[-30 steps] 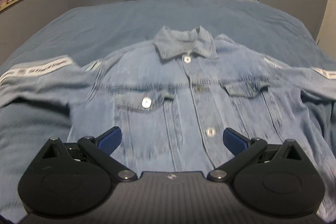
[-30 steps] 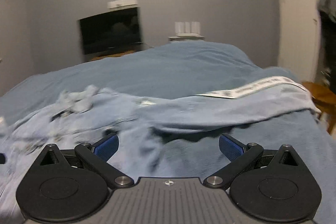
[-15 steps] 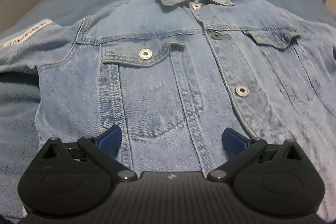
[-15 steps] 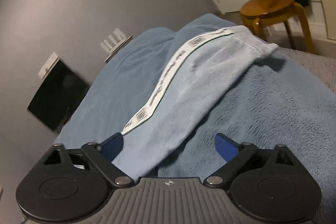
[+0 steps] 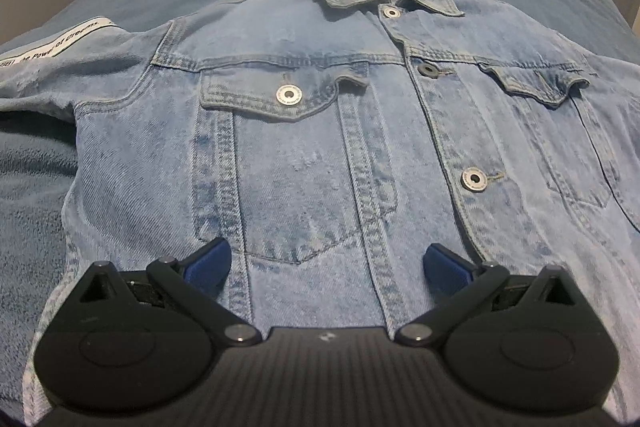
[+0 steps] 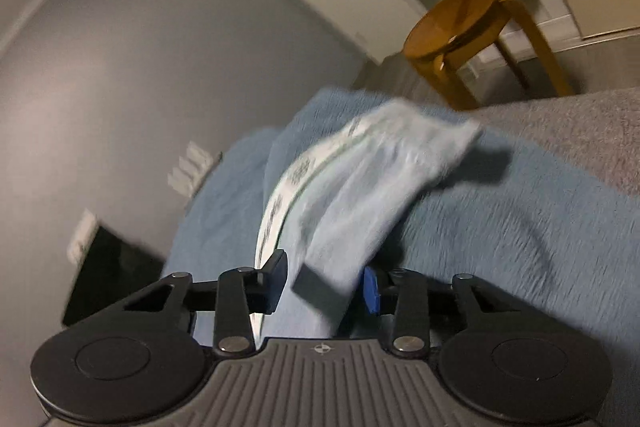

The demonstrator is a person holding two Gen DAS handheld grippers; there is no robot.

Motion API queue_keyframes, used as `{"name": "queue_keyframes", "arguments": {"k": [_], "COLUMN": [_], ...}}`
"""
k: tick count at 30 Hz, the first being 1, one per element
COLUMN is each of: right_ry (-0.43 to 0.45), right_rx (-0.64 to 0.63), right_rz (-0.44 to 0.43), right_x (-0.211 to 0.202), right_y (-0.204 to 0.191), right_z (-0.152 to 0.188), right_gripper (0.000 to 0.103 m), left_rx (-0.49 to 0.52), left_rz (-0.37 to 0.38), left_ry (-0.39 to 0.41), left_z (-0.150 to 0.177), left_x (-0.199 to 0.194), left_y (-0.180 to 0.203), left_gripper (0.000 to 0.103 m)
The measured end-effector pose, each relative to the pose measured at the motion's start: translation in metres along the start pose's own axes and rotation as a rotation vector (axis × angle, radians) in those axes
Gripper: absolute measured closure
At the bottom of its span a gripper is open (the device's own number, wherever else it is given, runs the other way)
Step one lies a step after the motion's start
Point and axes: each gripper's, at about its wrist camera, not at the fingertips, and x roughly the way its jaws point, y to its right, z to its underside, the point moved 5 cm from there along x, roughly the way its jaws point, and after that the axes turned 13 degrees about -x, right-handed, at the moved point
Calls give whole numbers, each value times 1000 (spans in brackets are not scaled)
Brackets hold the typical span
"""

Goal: Fold large clothes
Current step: 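Grasp the white-taped denim sleeve with the right tool and lift it, then carry the sleeve across the jacket body with the right tool and release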

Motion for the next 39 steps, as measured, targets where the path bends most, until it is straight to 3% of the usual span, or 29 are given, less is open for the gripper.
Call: {"name": "queue_keyframes", "arguments": {"k": [5,7,10,15,21,24,28,32,35,38,39], "right_ry": [34,37,65,117,163,154,62,-92,-242,-442,-469], "right_rx": [43,10,-123,-456,-749,-881,-981,-1083,-1158,-1214,-1240], "right_rz": [-5,26,39,-15,-241,-380,-576,-716,-748,-757,-759], "right_x": [1,-7,-20,-48,-76,-90,-107,-118,-127,-135,-140], "right_y": [7,0,-26,-118,-254,-322,-396,-438,-448,-434,-429], "right_z": [-4,-3,-10,-8,33,76,157,258,341,414,427], "right_gripper": [63,81,92,93,94,94,94,94,94,78,64], "left_rx": [-40,-36,-43,-72,-144,-153,-174,-236,-343,-469,-500], "left_rz": [2,-2,9,45,105,120,150,94,76,151,174], "left_ry": [31,34,36,50,42,40,51,130,184,202,201], "left_z": [0,0,-2,-7,-13,-16,-24,-41,-55,-61,-62], "left_x": [4,3,1,-5,-7,-7,-8,-16,-23,-30,-32], "left_y": [-5,-4,-5,-10,-19,-21,-25,-49,-77,-97,-101], "left_gripper": [0,0,0,0,0,0,0,0,0,0,0]}}
